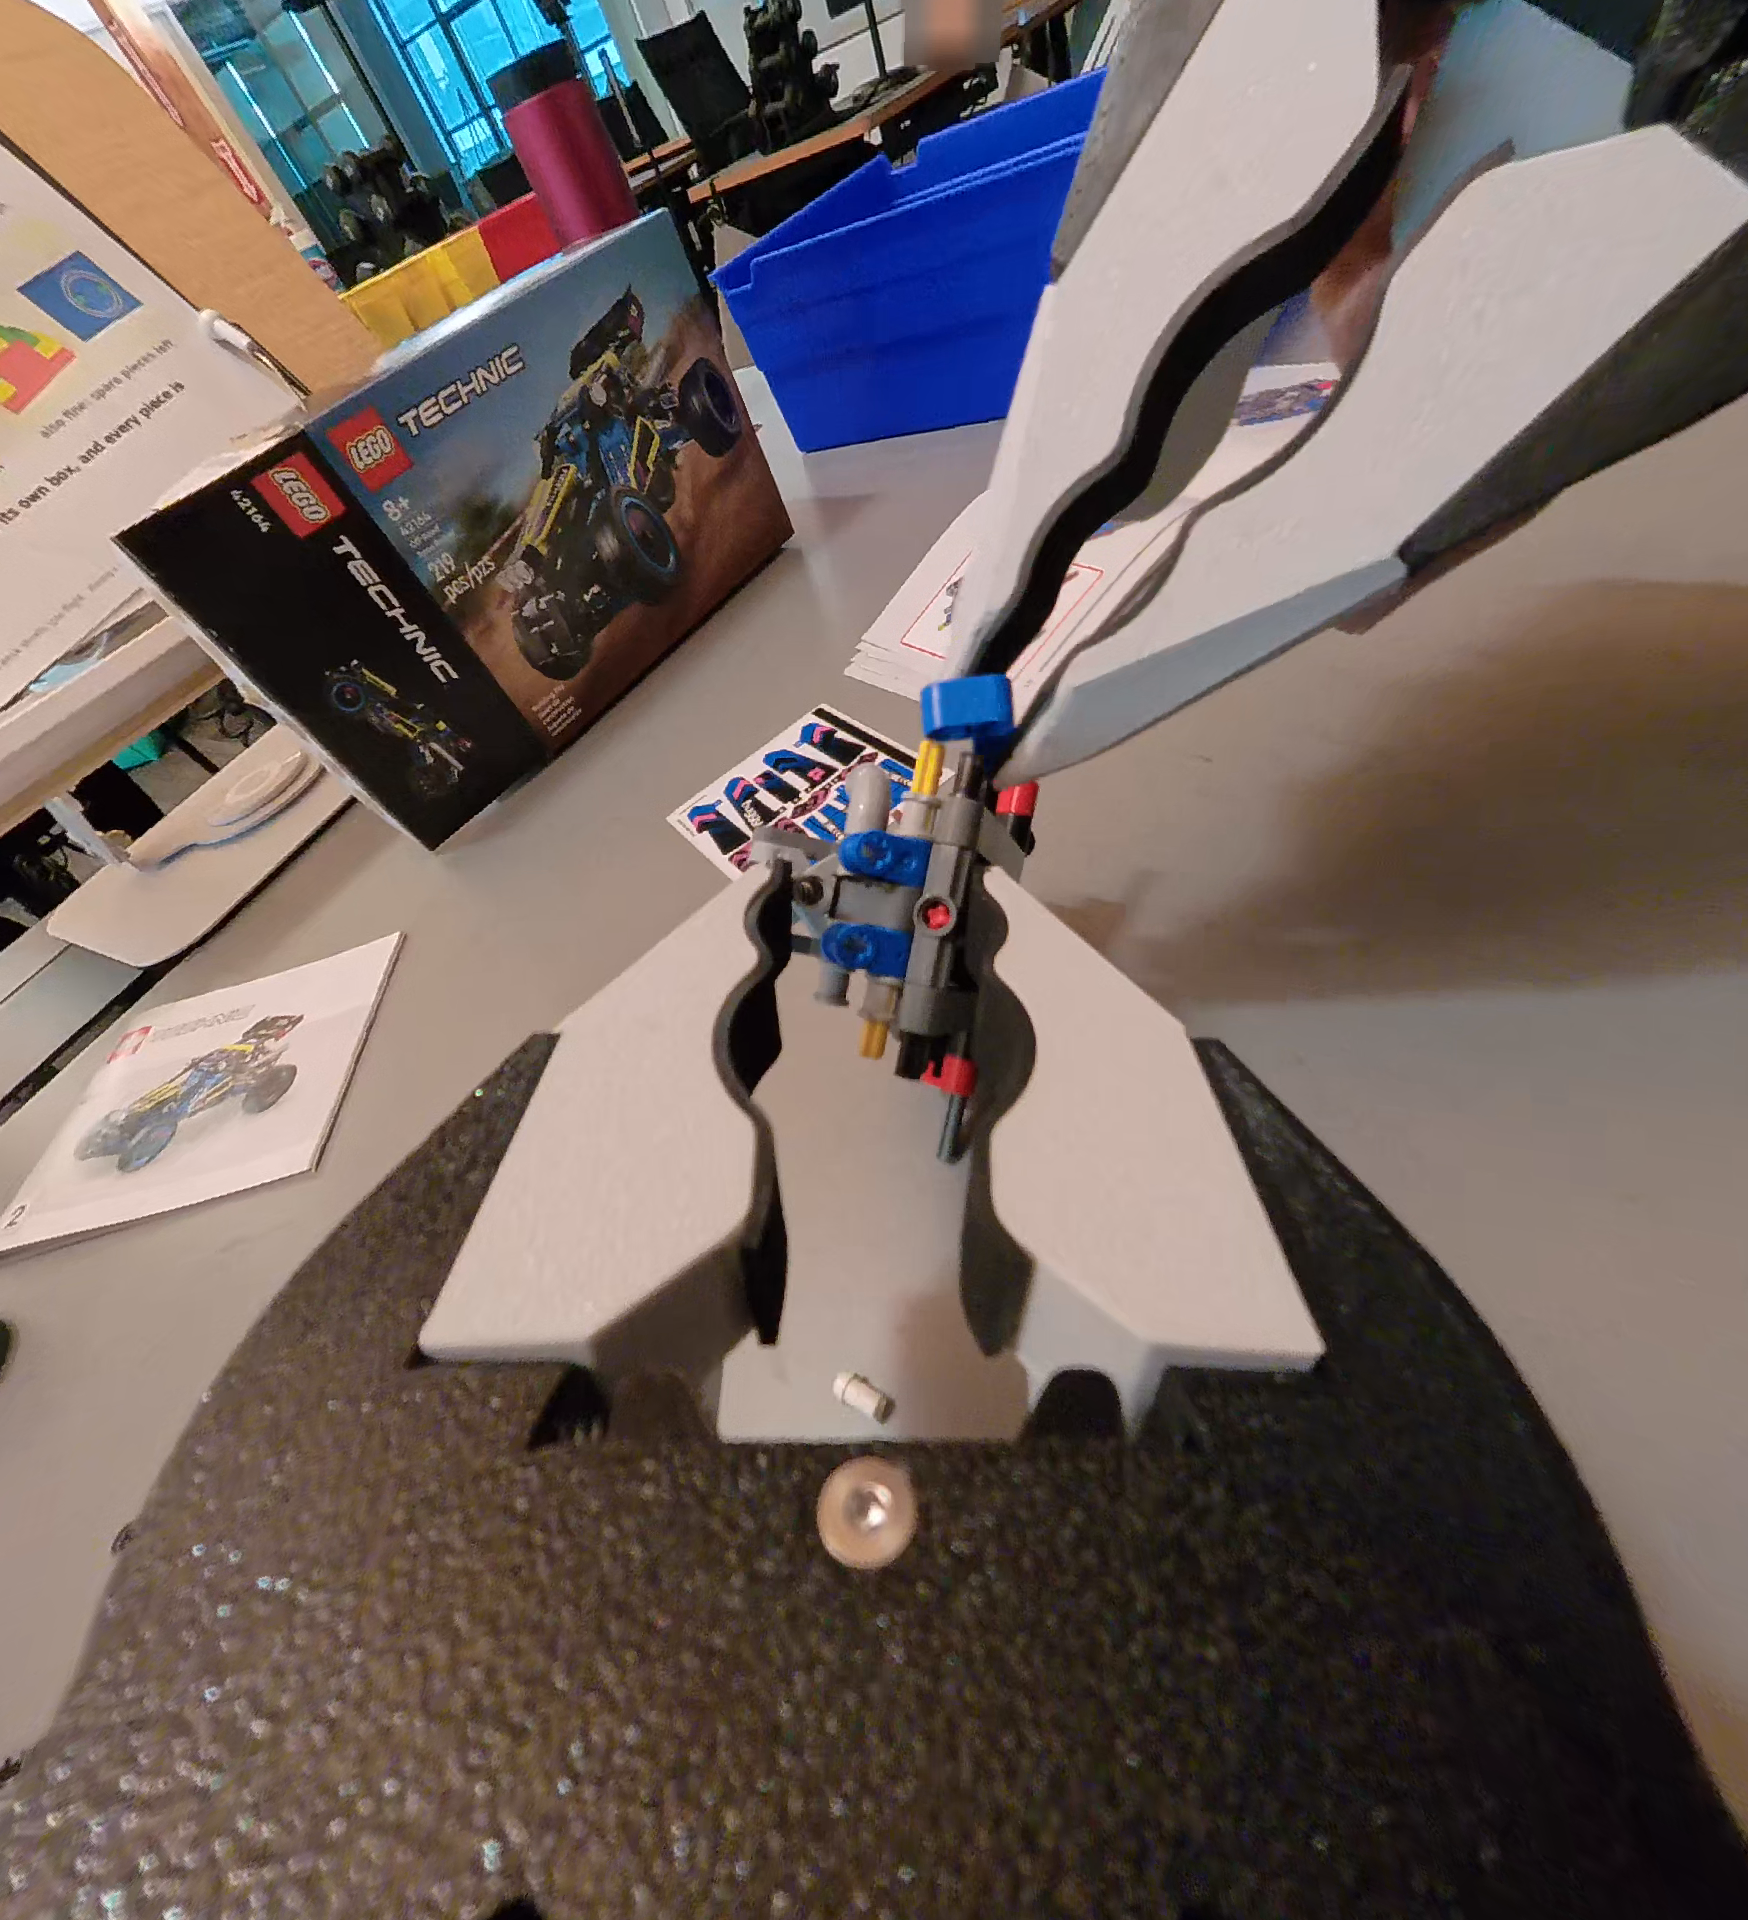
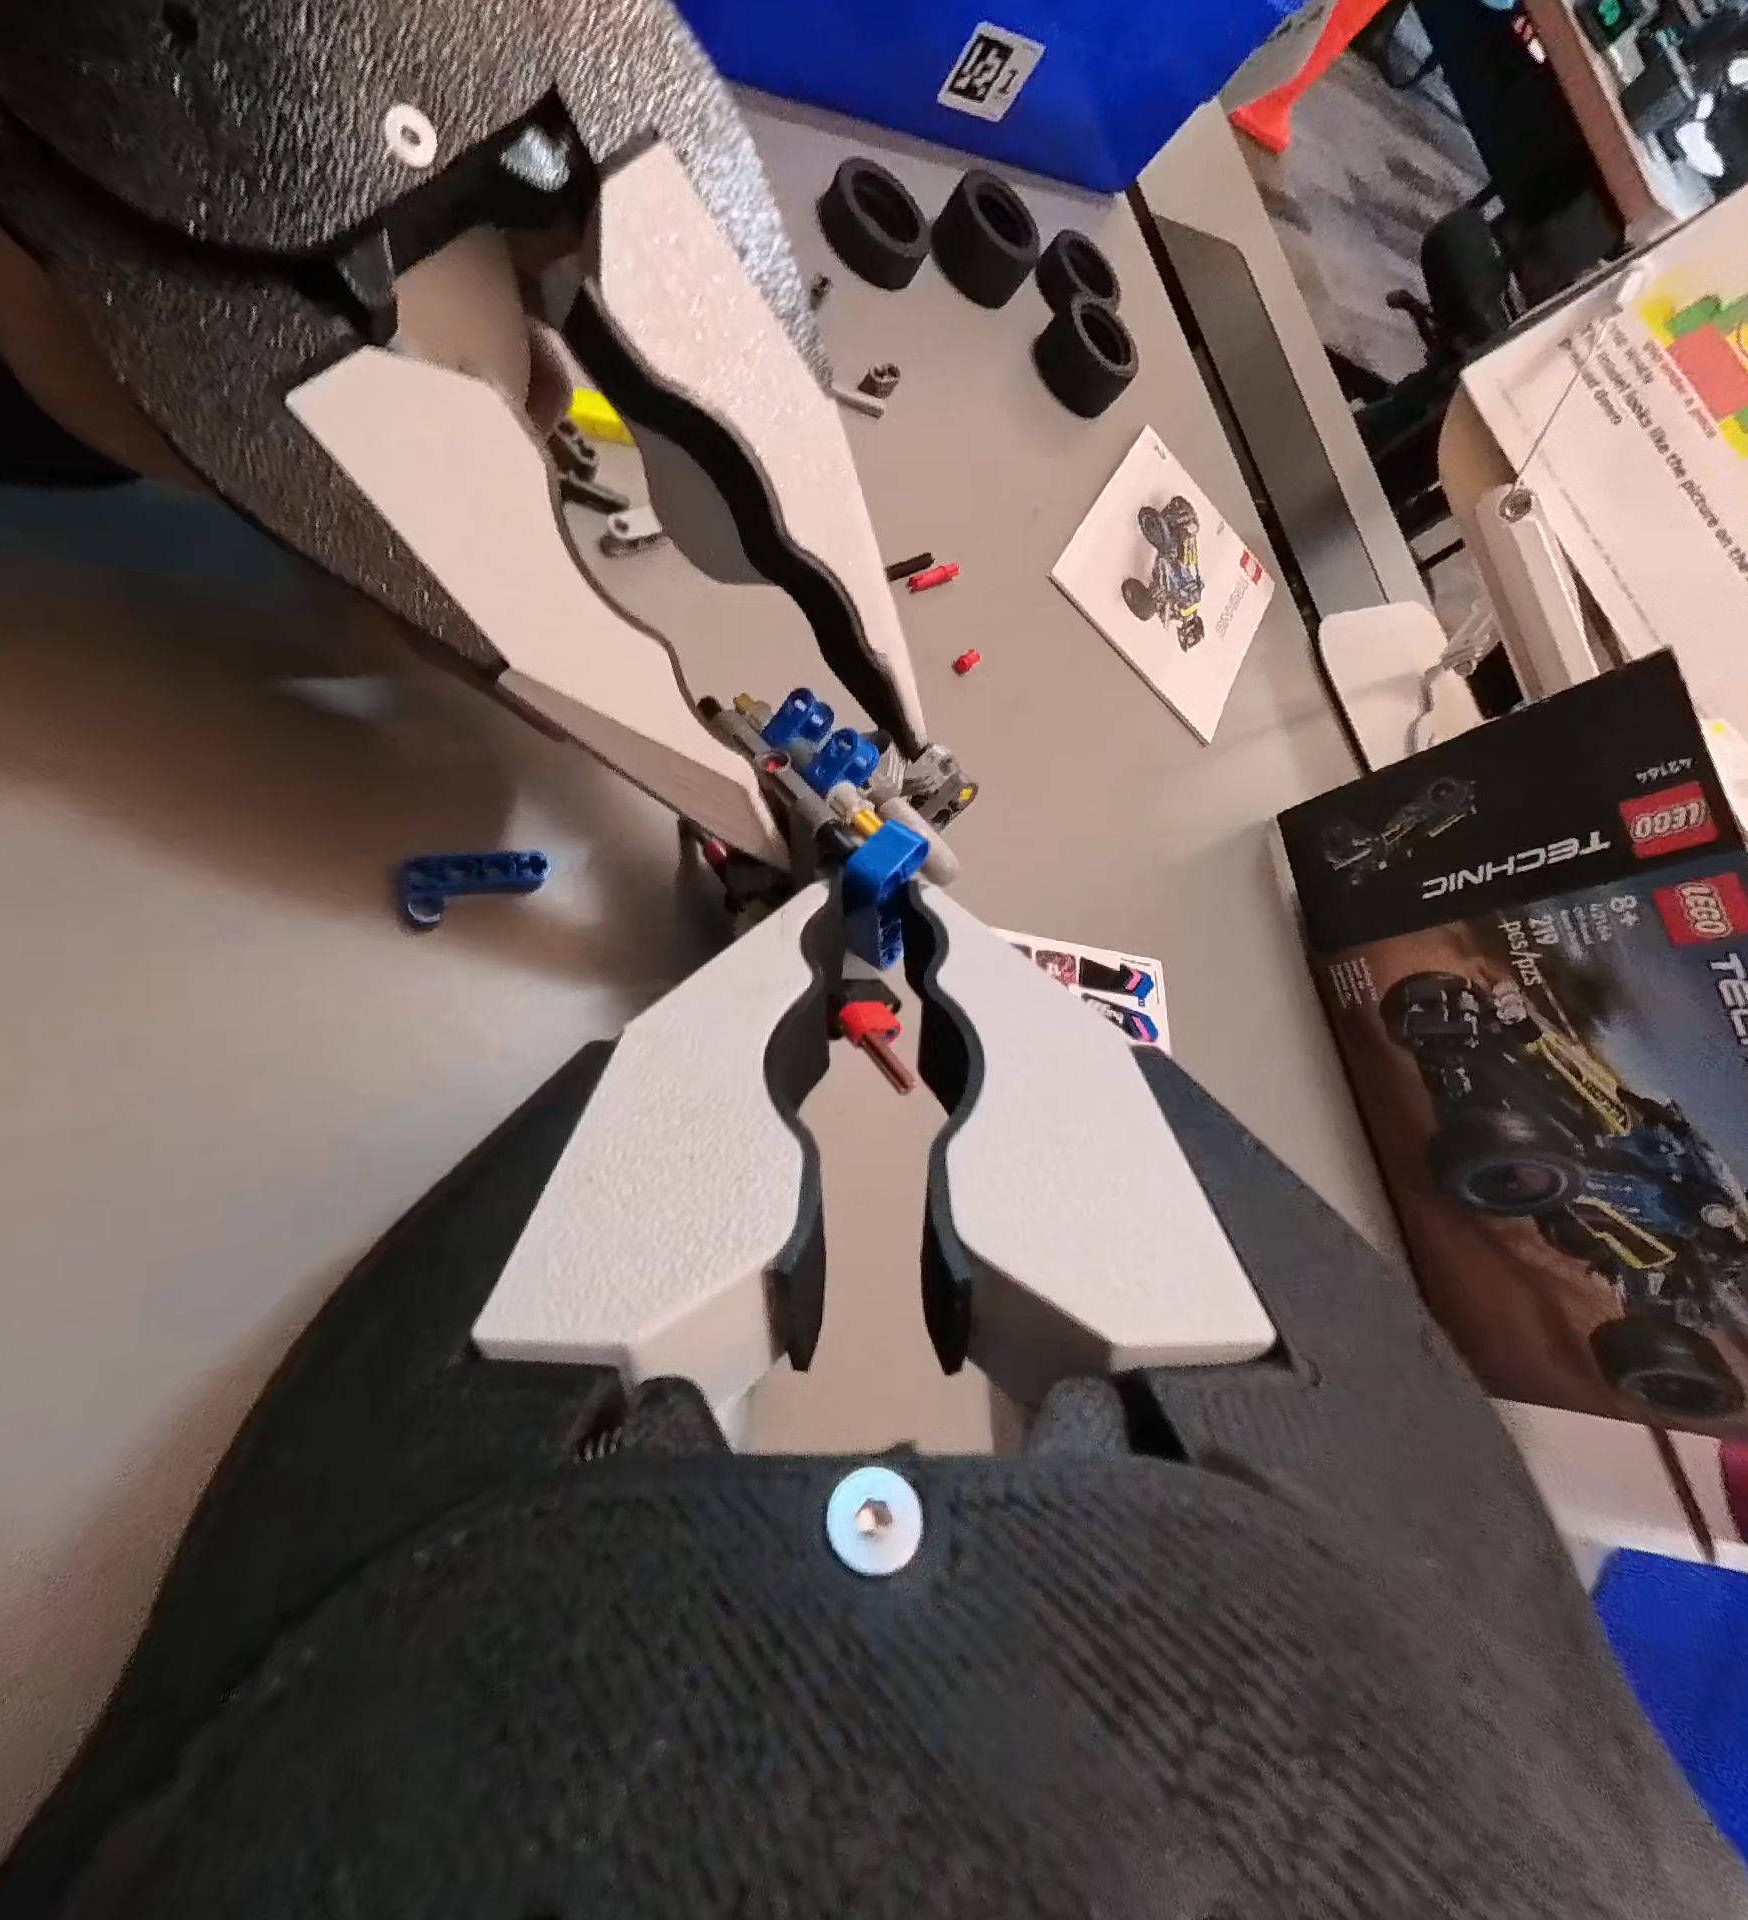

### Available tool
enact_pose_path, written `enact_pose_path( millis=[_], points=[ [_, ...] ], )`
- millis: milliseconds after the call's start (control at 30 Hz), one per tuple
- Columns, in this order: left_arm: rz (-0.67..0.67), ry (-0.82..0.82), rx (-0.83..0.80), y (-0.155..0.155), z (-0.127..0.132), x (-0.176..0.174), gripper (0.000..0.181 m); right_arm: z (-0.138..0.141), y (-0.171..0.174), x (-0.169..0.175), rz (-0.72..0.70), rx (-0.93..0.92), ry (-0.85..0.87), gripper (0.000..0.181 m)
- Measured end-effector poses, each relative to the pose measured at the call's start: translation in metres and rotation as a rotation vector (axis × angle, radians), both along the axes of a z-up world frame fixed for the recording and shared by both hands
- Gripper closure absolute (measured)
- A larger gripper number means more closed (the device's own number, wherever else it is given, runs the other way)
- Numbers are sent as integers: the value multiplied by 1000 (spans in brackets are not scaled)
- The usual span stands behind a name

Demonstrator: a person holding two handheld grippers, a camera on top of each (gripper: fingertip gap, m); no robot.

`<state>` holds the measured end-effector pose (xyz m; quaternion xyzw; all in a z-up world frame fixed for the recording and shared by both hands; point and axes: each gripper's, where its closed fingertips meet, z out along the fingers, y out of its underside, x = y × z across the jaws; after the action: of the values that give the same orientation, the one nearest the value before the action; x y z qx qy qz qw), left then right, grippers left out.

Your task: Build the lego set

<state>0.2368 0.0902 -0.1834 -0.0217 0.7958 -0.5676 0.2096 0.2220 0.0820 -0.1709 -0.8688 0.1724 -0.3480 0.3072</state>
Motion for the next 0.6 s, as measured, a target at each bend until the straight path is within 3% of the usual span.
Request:
enact_pose_path(
  millis=[267, 600],
  points=[
    [12, 10, -4, 0, 0, 1, 151, -3, -1, 3, -82, 38, 36, 173],
    [46, 27, -8, 1, 0, 5, 151, -3, 1, 7, -116, -108, -55, 173]
  ],
)
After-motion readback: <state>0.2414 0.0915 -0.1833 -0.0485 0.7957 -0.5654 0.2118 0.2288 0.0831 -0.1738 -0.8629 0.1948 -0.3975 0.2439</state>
